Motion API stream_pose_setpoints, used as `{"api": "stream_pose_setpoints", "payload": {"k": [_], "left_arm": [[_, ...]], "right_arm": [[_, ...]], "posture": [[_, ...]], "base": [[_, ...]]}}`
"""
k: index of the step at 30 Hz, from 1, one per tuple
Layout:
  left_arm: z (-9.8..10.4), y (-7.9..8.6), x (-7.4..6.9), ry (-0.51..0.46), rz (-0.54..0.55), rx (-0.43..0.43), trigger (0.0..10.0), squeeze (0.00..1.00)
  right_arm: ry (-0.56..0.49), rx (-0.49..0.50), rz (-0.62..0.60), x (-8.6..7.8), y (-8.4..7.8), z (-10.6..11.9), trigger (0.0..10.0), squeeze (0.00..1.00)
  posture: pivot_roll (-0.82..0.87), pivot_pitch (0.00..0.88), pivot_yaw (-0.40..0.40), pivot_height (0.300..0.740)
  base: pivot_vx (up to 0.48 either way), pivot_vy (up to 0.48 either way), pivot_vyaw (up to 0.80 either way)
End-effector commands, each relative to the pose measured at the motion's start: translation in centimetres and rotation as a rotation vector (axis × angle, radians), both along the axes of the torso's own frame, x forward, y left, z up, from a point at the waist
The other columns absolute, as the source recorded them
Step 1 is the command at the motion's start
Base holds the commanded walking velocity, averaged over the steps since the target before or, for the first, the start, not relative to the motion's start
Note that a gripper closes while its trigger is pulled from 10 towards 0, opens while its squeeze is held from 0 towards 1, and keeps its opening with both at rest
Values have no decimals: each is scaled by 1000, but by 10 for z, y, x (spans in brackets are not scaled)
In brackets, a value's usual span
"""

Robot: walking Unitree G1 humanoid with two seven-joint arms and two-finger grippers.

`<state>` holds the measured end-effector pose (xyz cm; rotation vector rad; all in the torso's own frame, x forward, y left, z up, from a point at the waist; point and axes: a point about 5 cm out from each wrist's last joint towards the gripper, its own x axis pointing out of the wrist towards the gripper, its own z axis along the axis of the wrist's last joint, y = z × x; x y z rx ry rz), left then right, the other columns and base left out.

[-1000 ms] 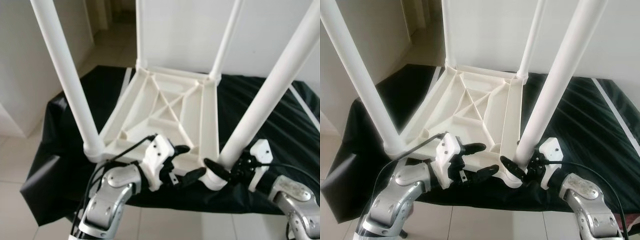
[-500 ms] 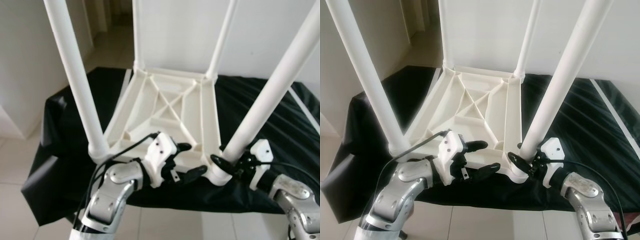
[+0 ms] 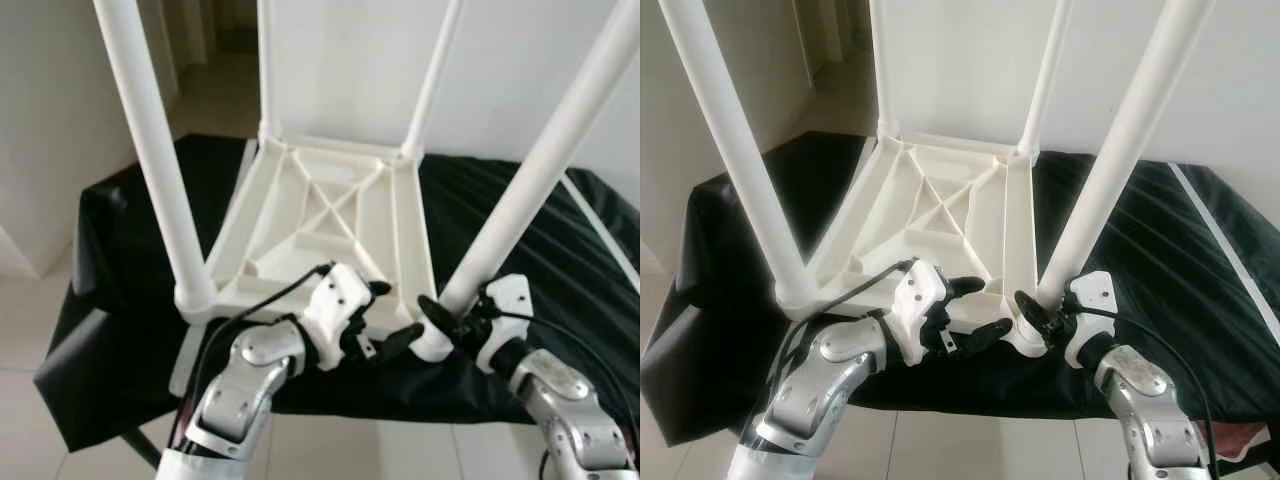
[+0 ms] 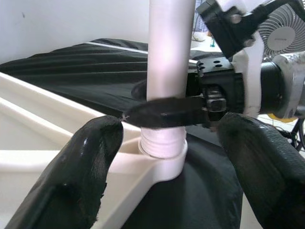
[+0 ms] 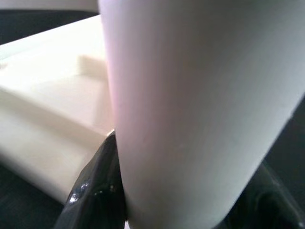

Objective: Building children table

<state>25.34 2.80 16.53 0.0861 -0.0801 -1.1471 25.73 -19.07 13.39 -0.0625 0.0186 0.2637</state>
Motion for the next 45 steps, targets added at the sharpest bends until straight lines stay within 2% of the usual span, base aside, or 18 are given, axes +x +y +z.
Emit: {"api": "stream_pose_setpoints", "payload": {"k": [1, 3, 4, 5, 7, 8, 10, 11, 12, 15, 25, 26, 27, 33, 39, 40, 44, 45], "left_arm": [[-1, -1, 3, 3, 12, 6, 10000, 0], [0, -1, 5, 0, 15, 1, 10000, 0], [0, -1, 5, 0, 15, 1, 10000, 0], [-1, -1, 6, -1, 19, 1, 10000, 0], [-1, -1, 6, 1, 20, 2, 10000, 0], [-1, -1, 6, 1, 20, 2, 10000, 0], [-2, -1, 6, 2, 26, 1, 10000, 0], [-2, -1, 6, 2, 26, 1, 10000, 0], [-2, -2, 7, 2, 32, 1, 10000, 0], [-1, -4, 6, 4, 36, -5, 10000, 0], [-2, -1, 8, 4, 31, 7, 10000, 0], [-2, -1, 8, 3, 32, 8, 10000, 0], [-2, -1, 7, 2, 32, 7, 10000, 0], [-2, -2, 6, 0, 32, 6, 10000, 0], [-2, -2, 6, -3, 30, 10, 10000, 0], [-2, -2, 5, -6, 26, 14, 10000, 0], [-3, -2, 5, -6, 25, 14, 10000, 0], [-2, -3, 5, -6, 25, 14, 10000, 0]], "right_arm": [[-10, -65, -142, 0, -9, 1, 10000, 0], [41, 2, -294, 0, -7, -6, 10000, 0], [41, 2, -294, 0, -7, -6, 10000, 0], [64, 47, -428, -1, -5, -10, 10000, 0], [70, 61, -516, -2, -2, -12, 10000, 0], [70, 61, -516, -2, -2, -12, 10000, 0], [117, 97, -667, -2, 0, -18, 10000, 0], [117, 97, -667, -2, 0, -18, 10000, 0], [135, 110, -728, -2, 4, -20, 10000, 0], [107, 122, -721, 1, 11, -15, 10000, 0], [62, 130, -743, -1, 3, -6, 10000, 0], [61, 146, -735, -1, 5, -6, 10000, 592], [51, 142, -735, -1, 6, -5, 10000, 1000], [8, 164, -691, -2, 10, 0, 10000, 1000], [-19, 202, -588, -1, 10, 5, 10000, 1000], [-21, 205, -447, -1, 7, 7, 10000, 757], [-17, 200, -392, -2, 6, 7, 10000, 757], [-17, 184, -318, -3, 4, 8, 10000, 0]], "posture": [[7, 0, -67, 740], [5, 0, -66, 740], [5, 0, -66, 740], [5, 0, -65, 740], [5, 0, -65, 740], [5, 0, -65, 740], [8, 0, -62, 740], [8, 0, -62, 740], [11, 0, -59, 740], [8, 0, -50, 740], [14, 0, -50, 740], [14, 0, -50, 740], [15, 0, -50, 740], [16, 0, -50, 740], [19, 0, -52, 740], [17, 0, -52, 740], [17, 0, -52, 740], [16, 0, -52, 740]], "base": [[0, 0, 0], [0, 0, 0], [0, 0, 0], [0, 0, 0], [0, 0, 0], [0, 0, 0], [0, 0, 0], [0, 0, 0], [0, 0, 0], [0, 0, 0], [0, 0, 0], [0, 0, 0], [0, 0, 0], [0, 0, 0], [0, 0, 0], [0, 0, 0], [0, 0, 0], [0, 0, 0]]}}
